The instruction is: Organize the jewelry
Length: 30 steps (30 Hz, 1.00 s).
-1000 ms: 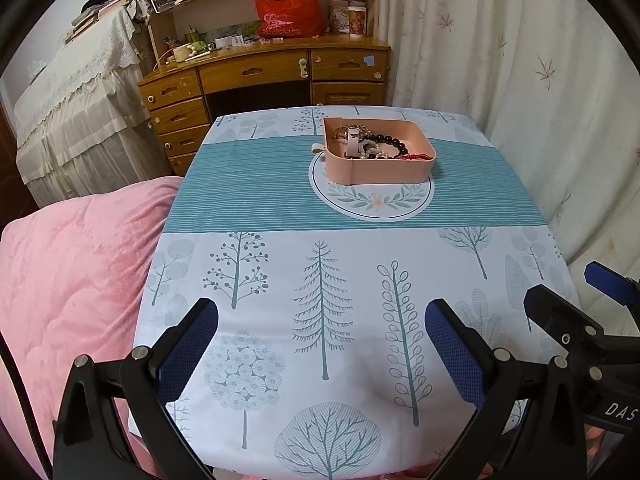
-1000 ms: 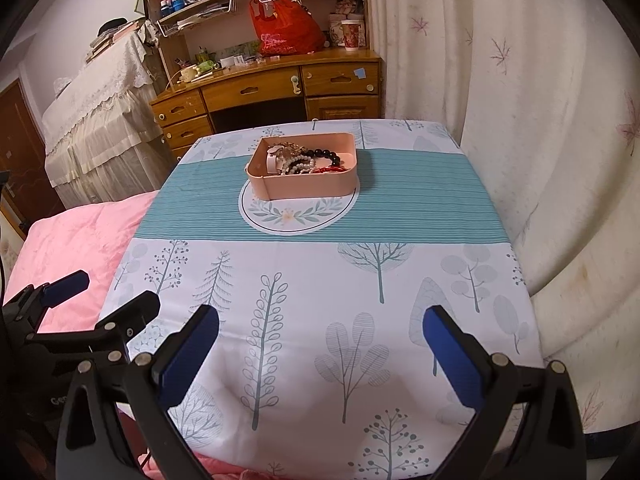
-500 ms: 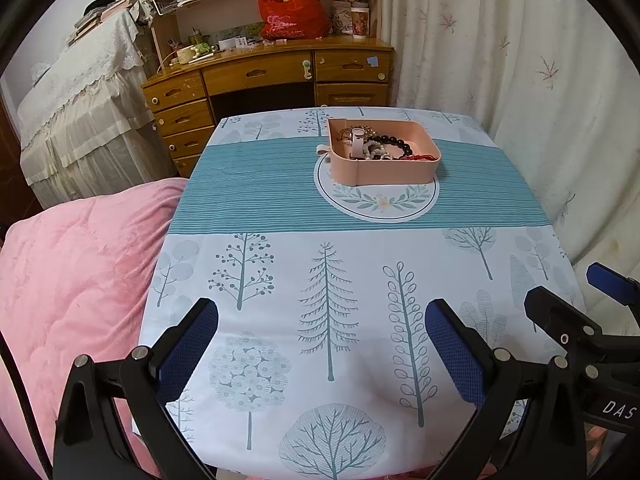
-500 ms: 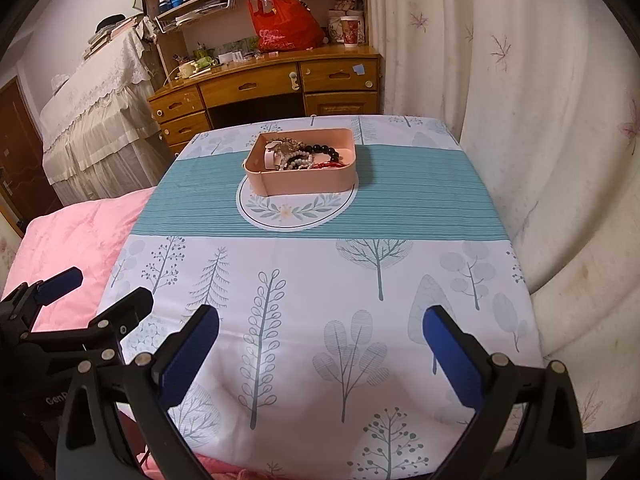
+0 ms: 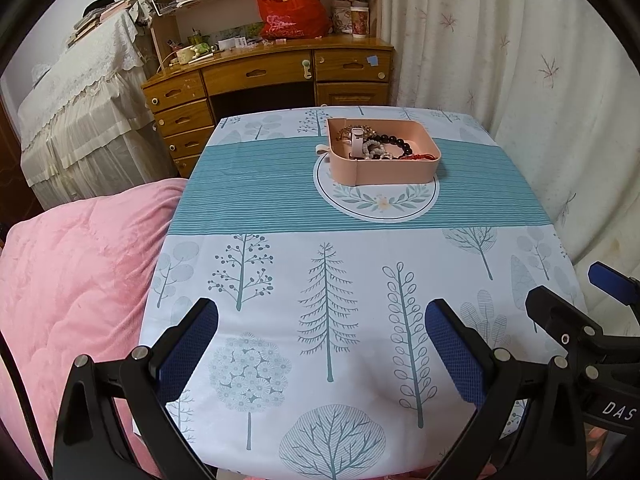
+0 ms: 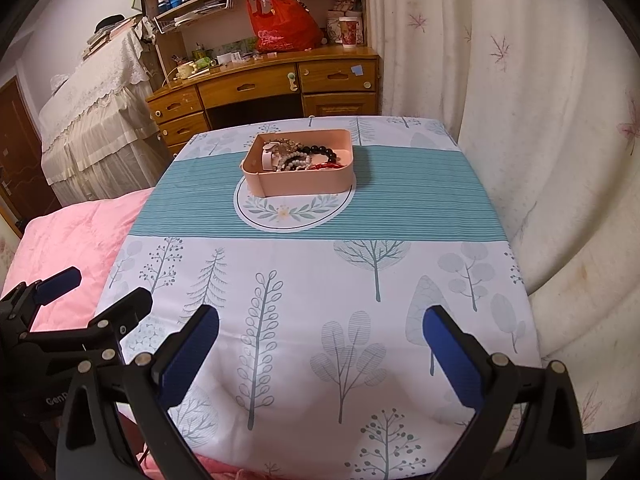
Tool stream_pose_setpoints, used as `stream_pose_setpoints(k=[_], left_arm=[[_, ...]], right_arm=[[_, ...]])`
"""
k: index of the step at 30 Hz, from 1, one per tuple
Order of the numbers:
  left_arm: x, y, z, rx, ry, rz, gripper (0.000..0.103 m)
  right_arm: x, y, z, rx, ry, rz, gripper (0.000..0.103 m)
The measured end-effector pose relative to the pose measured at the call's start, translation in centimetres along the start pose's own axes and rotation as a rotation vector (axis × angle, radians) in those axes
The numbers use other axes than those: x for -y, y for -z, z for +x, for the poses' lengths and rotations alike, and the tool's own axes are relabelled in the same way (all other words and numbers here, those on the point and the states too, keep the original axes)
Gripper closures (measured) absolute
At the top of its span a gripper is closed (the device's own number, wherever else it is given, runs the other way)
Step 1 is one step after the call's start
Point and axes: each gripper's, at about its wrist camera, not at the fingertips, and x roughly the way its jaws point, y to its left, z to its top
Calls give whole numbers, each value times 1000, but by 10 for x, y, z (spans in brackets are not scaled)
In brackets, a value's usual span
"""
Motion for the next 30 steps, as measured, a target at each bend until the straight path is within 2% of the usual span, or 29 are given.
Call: stream_pose_setpoints(k=[30], left_arm=[[2, -3, 10, -25, -7, -1, 1]], right_arm=[[6, -3, 9, -18, 12, -2, 1]])
